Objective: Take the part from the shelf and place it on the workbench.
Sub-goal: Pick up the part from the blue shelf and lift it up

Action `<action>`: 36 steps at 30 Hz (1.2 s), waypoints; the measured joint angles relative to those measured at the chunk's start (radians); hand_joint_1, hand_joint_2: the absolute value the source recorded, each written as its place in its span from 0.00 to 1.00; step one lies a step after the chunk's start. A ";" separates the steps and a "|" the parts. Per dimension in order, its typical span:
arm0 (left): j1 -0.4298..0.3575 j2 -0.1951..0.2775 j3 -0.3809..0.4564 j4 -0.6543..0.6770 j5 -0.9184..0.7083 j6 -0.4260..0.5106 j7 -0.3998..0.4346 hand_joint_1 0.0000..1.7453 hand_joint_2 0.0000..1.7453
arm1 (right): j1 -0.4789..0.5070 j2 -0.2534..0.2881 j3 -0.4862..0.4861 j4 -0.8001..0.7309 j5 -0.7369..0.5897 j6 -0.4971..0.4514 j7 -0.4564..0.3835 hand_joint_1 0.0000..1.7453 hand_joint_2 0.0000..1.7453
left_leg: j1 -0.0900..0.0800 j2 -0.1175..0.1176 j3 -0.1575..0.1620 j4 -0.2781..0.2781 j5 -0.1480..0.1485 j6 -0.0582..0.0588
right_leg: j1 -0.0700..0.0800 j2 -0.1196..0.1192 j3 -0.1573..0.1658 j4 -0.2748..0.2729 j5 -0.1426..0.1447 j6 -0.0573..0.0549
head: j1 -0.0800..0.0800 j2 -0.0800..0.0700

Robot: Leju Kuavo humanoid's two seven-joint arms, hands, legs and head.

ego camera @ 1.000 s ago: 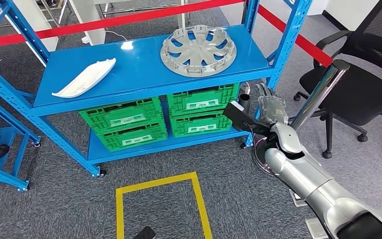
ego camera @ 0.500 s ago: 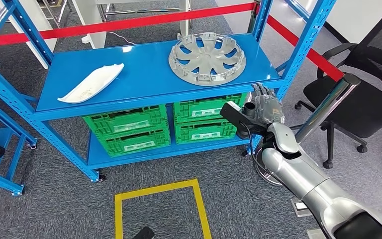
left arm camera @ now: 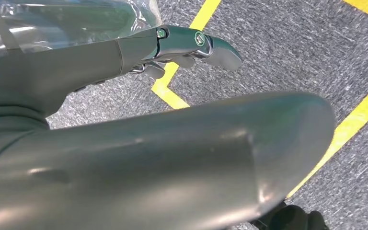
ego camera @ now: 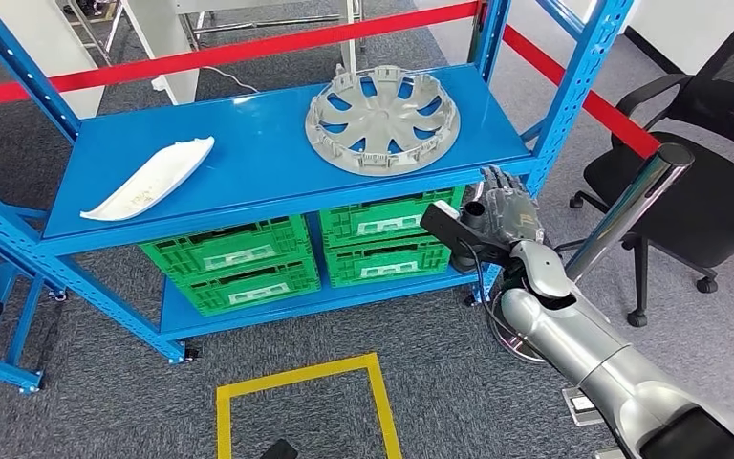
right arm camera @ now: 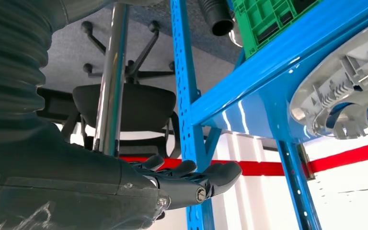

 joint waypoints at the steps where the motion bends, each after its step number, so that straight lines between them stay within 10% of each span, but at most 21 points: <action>1: 0.003 0.000 0.000 0.000 0.000 0.000 0.000 0.00 0.00 | 0.001 0.001 0.001 0.000 0.000 0.000 0.000 0.00 1.00 | 0.000 0.000 -0.027 0.032 0.000 0.000 | 0.001 0.001 0.008 0.000 -0.007 0.000 | 0.000 0.000; 6: 0.007 0.000 0.000 0.000 0.000 0.001 0.000 0.00 0.00 | 0.001 0.007 0.001 0.000 0.000 0.000 0.000 0.00 1.00 | -0.006 0.001 0.015 -0.165 0.149 0.021 | 0.004 0.002 0.064 -0.006 -0.044 0.009 | -0.001 0.000; 11: 0.009 0.001 0.000 0.000 0.001 0.006 -0.003 0.00 0.00 | 0.001 0.012 0.000 -0.002 0.001 0.002 -0.003 0.00 1.00 | -0.016 0.003 0.055 -0.228 0.148 0.050 | -0.001 0.002 0.078 0.005 -0.053 0.037 | -0.002 0.000; 16: 0.006 0.000 0.000 0.000 0.000 0.006 -0.004 0.00 0.00 | -0.004 0.018 0.003 -0.004 0.006 0.005 -0.004 0.00 1.00 | -0.010 0.002 0.085 -0.234 0.126 0.064 | -0.001 0.002 -0.078 0.239 -0.127 0.050 | 0.004 0.000; 18: 0.010 0.000 0.000 0.000 -0.001 0.006 -0.004 0.00 0.00 | -0.001 0.021 0.007 -0.004 0.008 0.006 -0.004 0.00 1.00 | -0.010 0.001 0.101 -0.232 0.111 0.062 | -0.001 0.002 -0.107 0.229 -0.097 0.050 | 0.005 0.000; 22: 0.010 -0.001 0.000 0.000 -0.002 0.007 -0.004 0.00 0.00 | -0.005 0.026 0.011 -0.005 0.014 0.009 -0.004 0.00 1.00 | -0.010 -0.001 0.135 -0.228 0.076 0.047 | 0.006 0.002 -0.061 0.025 0.047 0.038 | 0.003 0.000; 27: 0.010 -0.001 0.000 0.000 -0.003 0.008 -0.006 0.00 0.00 | -0.012 0.038 0.014 -0.011 0.019 0.013 -0.003 0.00 1.00 | -0.011 0.000 0.132 -0.196 0.066 0.025 | 0.004 0.001 -0.037 -0.011 0.048 0.010 | 0.003 0.000; 32: 0.011 0.000 0.000 0.000 -0.003 0.009 -0.008 0.00 0.00 | -0.017 0.051 0.017 -0.014 0.020 0.017 -0.003 0.00 1.00 | 0.003 0.001 -0.020 0.032 -0.008 -0.001 | 0.000 0.000 -0.001 -0.022 0.027 0.002 | -0.004 0.000; 36: 0.013 0.000 0.000 0.000 -0.003 0.009 -0.007 0.00 0.00 | -0.018 0.057 0.019 -0.014 0.020 0.020 -0.003 0.00 1.00 | 0.012 0.003 0.009 -0.141 0.135 -0.006 | -0.001 0.002 0.033 -0.023 0.000 0.013 | -0.005 0.000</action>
